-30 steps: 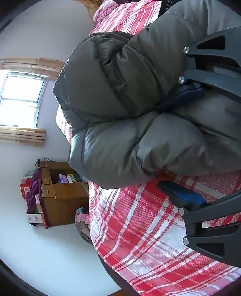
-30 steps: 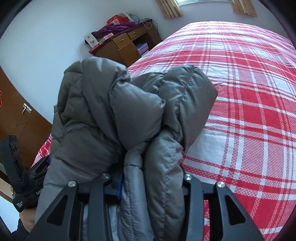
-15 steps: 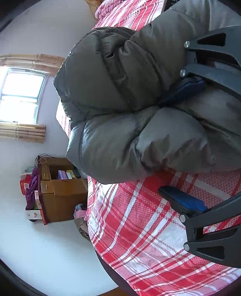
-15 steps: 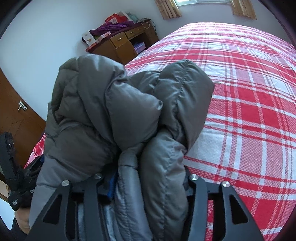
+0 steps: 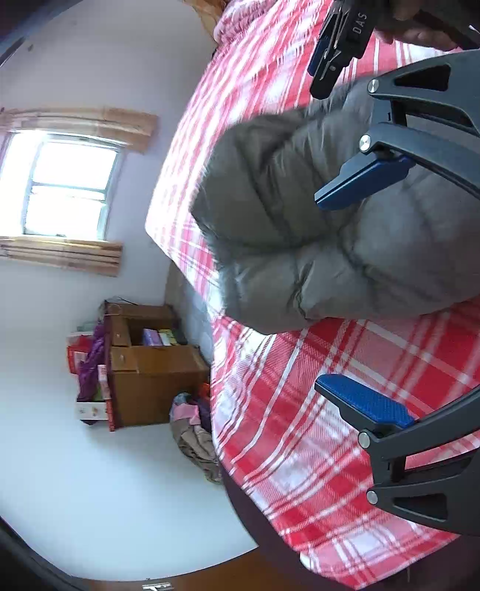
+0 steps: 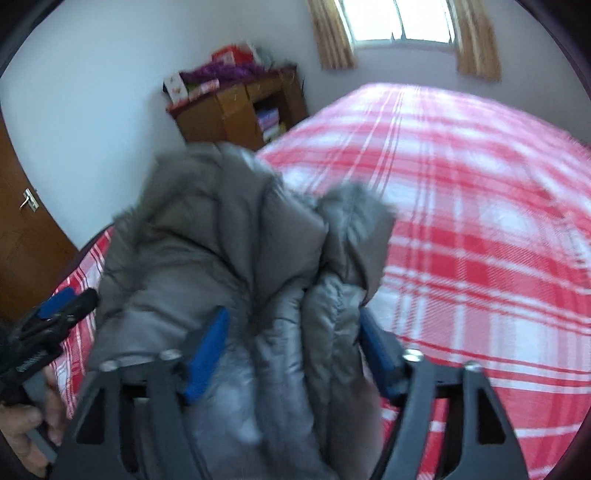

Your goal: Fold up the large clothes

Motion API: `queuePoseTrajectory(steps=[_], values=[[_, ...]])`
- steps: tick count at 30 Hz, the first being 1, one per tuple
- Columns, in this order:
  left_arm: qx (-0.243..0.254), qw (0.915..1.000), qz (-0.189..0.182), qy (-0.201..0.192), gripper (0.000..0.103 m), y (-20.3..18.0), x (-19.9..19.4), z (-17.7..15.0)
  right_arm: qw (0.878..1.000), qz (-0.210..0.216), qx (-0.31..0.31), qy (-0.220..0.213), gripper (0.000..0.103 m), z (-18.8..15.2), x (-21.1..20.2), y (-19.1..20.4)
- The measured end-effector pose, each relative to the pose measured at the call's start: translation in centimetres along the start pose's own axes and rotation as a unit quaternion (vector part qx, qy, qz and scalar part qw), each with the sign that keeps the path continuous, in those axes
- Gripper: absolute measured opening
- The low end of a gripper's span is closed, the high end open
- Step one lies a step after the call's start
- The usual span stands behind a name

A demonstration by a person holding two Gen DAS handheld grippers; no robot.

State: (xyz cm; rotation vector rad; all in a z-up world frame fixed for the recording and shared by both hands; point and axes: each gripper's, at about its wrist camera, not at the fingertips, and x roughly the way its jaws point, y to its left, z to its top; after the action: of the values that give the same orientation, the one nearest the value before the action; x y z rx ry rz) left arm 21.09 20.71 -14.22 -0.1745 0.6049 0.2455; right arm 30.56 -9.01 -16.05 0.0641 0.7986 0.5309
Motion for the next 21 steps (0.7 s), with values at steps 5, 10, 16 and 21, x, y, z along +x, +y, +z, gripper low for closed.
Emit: queuePoseTrajectory(steps=[5,10,16,21], values=[[0.002,0.9992,-0.014,-0.036,0.091,-0.4,-6.3,0.0,0.999,-0.012,-0.019,-0.037,0.083,-0.7,-6.3,1.6],[0.005,0.9974,-0.023,-0.069,0.091,-0.8,-10.0,0.1,0.995,-0.014,-0.046,-0.086,0.09,-2.0,-11.9,4.3],[0.002,0.996,-0.034,-0.082,0.091,-0.8,-11.6,0.3,0.992,-0.015,-0.062,-0.113,0.091,-1.8,-14.0,6.5],[0.002,0.9955,-0.039,-0.086,0.091,-0.7,-11.9,0.3,0.991,-0.013,-0.066,-0.118,0.091,-2.2,-14.7,7.3]])
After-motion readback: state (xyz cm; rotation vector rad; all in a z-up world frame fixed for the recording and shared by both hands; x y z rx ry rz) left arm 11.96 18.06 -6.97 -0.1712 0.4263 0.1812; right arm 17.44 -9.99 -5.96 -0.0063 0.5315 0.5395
